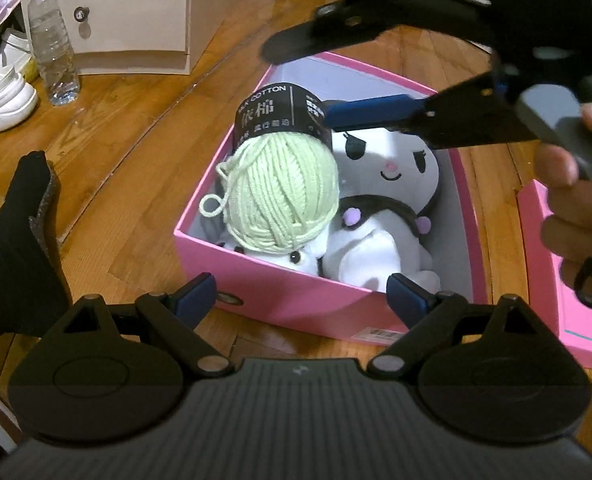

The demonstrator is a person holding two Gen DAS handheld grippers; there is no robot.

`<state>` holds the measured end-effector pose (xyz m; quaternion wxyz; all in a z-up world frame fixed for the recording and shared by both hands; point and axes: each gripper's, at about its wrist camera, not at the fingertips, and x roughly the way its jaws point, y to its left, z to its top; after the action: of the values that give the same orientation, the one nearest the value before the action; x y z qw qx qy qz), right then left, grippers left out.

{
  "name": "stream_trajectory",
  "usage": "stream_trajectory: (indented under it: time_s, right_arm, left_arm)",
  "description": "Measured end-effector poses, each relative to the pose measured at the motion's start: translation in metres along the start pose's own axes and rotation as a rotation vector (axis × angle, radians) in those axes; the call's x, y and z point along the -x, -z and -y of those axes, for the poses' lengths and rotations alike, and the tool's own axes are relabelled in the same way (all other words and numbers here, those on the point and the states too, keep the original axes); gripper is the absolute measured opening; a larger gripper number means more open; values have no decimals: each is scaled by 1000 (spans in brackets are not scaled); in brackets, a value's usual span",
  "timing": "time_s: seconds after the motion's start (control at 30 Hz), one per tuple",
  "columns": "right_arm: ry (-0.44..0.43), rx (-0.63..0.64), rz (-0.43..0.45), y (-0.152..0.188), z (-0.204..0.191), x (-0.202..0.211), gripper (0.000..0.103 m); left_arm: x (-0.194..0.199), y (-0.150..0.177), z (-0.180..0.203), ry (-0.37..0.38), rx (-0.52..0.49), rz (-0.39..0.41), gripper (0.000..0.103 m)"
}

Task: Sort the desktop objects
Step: 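Lower the yarn ball into the box beside Kuromi and open the right gripper, then move both grippers to the pink SRSOO lid lying on the floor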

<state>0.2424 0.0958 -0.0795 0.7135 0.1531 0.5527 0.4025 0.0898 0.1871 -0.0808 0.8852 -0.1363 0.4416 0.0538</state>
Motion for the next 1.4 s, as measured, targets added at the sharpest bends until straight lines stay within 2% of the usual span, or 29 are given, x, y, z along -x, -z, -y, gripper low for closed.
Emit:
stream_trajectory:
  time_s: [0.03, 0.13, 0.23, 0.4, 0.43, 0.5, 0.6, 0.67, 0.73, 0.8, 0.83, 0.87, 0.97, 1.13, 1.3, 1.4]
  right_arm:
    - [-1, 5, -17, -2, 1, -6, 59]
    - [33, -23, -39, -5, 15, -16, 39]
    - [97, -47, -49, -4, 31, -19, 38]
    - [136, -41, -50, 3, 39, -22, 44]
    - [169, -21, -55, 4, 38, -24, 51]
    - [237, 21, -67, 5, 35, -27, 52]
    - [263, 31, -67, 7, 32, -25, 52]
    - [243, 6, -53, 8, 33, -15, 53]
    - [194, -25, -33, 13, 30, 4, 58]
    - [133, -35, 14, 23, 24, 35, 71]
    - [122, -26, 37, 27, 21, 47, 81]
    - [128, -6, 66, 33, 18, 62, 84]
    - [168, 15, 116, 43, 16, 88, 84]
    - [230, -2, 123, 47, 25, 103, 84]
    - [243, -16, 103, 51, 35, 112, 84]
    - [238, -73, 100, 54, 44, 118, 84]
  left_arm:
    - [0, 0, -2, 2, 1, 0, 93]
    - [3, -1, -8, -8, 24, 11, 93]
    - [6, -2, -14, -32, 57, 30, 93]
    - [4, 0, -14, -43, 59, 19, 93]
    - [4, 1, -14, -48, 57, 22, 93]
    - [4, 1, -14, -43, 58, 18, 93]
    - [5, 1, -13, -47, 53, 14, 93]
    - [6, 0, -10, -51, 49, 14, 93]
    - [8, 0, -3, -42, 34, 17, 93]
    - [9, -2, 5, -23, 18, 24, 93]
    - [11, -3, 10, -12, 9, 31, 93]
    - [12, -4, 14, -2, -1, 37, 93]
    - [17, -6, 27, 38, -19, 48, 93]
    - [21, -6, 47, 55, -44, 54, 93]
    - [25, -10, 65, 97, -9, 73, 93]
    - [31, -13, 77, 88, -18, 93, 93]
